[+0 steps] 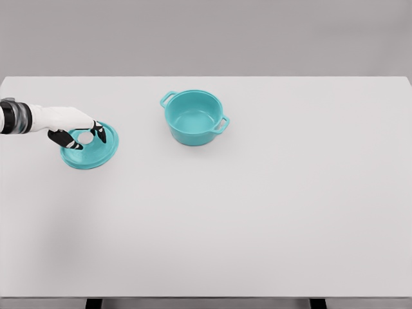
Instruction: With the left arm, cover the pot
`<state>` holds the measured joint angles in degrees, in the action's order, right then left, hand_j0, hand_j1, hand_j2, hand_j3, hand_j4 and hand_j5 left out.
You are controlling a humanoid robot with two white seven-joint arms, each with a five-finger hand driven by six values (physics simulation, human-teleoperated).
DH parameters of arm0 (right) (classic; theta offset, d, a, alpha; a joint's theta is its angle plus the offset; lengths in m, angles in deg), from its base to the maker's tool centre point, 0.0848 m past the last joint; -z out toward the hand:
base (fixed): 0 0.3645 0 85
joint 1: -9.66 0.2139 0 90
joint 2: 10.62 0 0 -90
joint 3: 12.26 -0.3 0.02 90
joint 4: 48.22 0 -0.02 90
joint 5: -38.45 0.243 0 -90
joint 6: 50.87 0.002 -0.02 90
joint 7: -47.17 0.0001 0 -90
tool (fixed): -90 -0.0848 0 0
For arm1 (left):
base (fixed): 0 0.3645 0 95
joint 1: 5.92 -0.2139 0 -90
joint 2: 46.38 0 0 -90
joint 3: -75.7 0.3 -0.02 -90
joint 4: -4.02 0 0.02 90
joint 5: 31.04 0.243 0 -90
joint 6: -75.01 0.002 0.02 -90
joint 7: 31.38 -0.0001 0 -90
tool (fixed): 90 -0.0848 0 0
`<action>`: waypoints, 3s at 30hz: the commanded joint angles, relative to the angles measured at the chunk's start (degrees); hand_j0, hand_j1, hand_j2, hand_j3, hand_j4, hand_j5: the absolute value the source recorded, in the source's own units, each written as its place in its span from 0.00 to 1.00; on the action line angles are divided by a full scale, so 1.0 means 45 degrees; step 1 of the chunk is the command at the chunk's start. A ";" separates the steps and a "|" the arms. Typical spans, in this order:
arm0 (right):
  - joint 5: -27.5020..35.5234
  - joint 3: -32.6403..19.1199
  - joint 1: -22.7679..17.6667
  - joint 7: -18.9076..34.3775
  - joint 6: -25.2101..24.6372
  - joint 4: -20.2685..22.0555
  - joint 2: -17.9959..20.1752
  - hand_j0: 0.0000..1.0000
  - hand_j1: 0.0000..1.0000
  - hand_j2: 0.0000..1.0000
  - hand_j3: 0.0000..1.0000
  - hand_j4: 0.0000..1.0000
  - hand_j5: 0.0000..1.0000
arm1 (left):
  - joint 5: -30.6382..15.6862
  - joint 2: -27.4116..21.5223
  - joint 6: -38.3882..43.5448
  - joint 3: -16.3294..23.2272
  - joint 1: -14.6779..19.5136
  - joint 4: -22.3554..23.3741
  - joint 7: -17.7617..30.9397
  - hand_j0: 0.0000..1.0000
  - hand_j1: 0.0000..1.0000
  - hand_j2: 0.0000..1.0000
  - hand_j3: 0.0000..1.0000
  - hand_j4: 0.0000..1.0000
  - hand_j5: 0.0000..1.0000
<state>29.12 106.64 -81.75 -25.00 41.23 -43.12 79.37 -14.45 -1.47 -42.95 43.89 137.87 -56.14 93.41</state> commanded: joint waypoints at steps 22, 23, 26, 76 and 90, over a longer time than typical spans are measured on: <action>0.0004 0.0002 0.0000 0.0004 0.0002 -0.0001 0.0002 1.00 1.00 1.00 1.00 1.00 1.00 | 0.0142 0.0001 -0.0270 0.0076 0.0371 -0.0106 0.0045 0.40 0.40 0.40 0.40 0.40 0.40; 0.0004 0.0002 0.0019 0.0004 0.0002 -0.0001 0.0002 1.00 1.00 1.00 1.00 1.00 1.00 | 0.0142 0.0001 -0.0270 0.0076 0.0468 -0.0106 0.0045 0.40 0.40 0.40 0.40 0.40 0.40; 0.0004 0.0002 0.0000 0.0004 0.0002 -0.0001 0.0002 1.00 1.00 1.00 1.00 1.00 1.00 | 0.0122 0.0021 -0.0270 0.0076 0.0741 -0.0126 0.0045 0.40 0.40 0.40 0.40 0.40 0.40; 0.0004 0.0002 0.0000 0.0004 0.0002 -0.0001 0.0002 1.00 1.00 1.00 1.00 1.00 1.00 | 0.0591 0.5997 0.0629 0.0486 0.2949 0.2334 0.0045 0.42 0.42 0.42 0.42 0.42 0.42; 0.0004 0.0002 0.0000 0.0004 0.0002 -0.0001 0.0002 1.00 1.00 1.00 1.00 1.00 1.00 | 0.0591 0.6310 0.0629 0.0564 0.2968 0.2452 0.0045 0.44 0.44 0.44 0.44 0.44 0.44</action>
<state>29.12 106.64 -81.75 -25.00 41.23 -43.12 79.37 -11.62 26.81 -40.21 46.49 151.23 -45.05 93.65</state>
